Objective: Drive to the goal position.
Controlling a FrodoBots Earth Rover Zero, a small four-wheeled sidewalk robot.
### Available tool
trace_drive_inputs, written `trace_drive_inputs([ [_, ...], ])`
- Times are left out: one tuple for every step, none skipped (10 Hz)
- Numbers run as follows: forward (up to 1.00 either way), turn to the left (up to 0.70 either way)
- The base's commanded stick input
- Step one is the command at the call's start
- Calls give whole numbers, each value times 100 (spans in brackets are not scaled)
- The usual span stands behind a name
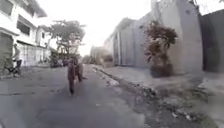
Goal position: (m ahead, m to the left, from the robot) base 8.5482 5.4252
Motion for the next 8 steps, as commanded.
trace_drive_inputs([
  [0,0],
  [0,0],
  [0,0],
  [9,94],
  [100,42],
  [100,9],
  [20,0],
  [0,0],
])
